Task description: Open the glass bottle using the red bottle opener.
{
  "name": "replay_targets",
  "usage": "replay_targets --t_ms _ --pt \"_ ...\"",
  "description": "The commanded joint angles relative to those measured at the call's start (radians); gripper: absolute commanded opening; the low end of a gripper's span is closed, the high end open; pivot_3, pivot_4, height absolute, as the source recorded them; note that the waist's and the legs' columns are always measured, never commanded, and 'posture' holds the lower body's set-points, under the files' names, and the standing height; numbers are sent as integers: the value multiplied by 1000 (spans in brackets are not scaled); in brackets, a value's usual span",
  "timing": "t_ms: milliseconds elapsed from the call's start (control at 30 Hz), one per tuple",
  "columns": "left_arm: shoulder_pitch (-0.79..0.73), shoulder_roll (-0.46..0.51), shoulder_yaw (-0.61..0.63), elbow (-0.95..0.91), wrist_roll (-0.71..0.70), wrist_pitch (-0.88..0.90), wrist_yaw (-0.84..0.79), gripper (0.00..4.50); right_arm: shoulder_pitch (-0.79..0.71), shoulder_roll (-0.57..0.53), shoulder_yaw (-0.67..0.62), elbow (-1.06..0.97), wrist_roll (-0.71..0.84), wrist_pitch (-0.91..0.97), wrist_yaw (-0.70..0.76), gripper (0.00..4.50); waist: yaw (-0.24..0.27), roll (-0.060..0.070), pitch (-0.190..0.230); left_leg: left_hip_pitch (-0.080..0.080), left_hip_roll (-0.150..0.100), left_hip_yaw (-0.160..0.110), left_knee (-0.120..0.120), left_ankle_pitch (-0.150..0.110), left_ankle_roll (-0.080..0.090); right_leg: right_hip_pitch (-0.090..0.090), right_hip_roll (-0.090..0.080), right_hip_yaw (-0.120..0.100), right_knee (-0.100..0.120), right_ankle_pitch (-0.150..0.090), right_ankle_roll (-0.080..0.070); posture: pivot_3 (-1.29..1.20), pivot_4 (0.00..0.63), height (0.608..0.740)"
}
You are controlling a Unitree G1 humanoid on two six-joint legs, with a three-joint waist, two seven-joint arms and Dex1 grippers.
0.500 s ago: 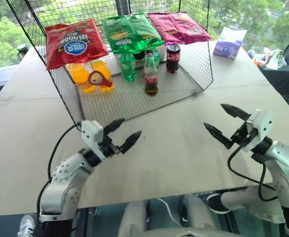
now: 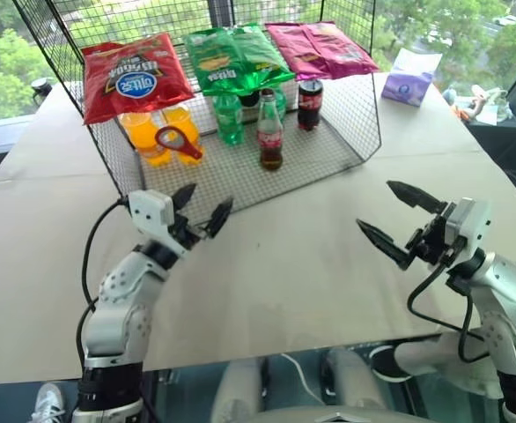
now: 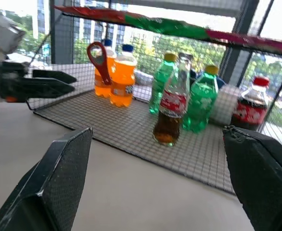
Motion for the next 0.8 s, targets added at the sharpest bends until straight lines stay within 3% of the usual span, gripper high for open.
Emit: replay_targets --t_ms 33,333,533,800 --pt "-37 -18 20 -3 30 5 72 4500 -4 -1 3 -54 4 -17 -6 4362 0 0 0 0 0 0 0 0 0 0 0 0 0 0 0 0 150 740" --pt "-165 -76 11 44 187 17 310 4500 6 -8 8 -67 -11 -5 -37 4362 3 0 0 0 -1 0 0 0 0 0 0 0 0 1 1 0 150 740" --pt "-210 -52 9 133 251 -74 298 4500 6 -1 17 -66 -23 -7 -54 4362 3 0 0 0 -1 0 0 0 0 0 1 0 0 2 2 0 150 740" --pt "-257 -39 17 160 277 -69 315 4500 19 2 11 -53 -31 -28 -54 4362 12 -1 0 0 -1 0 0 0 0 1 1 0 0 2 2 0 150 740"
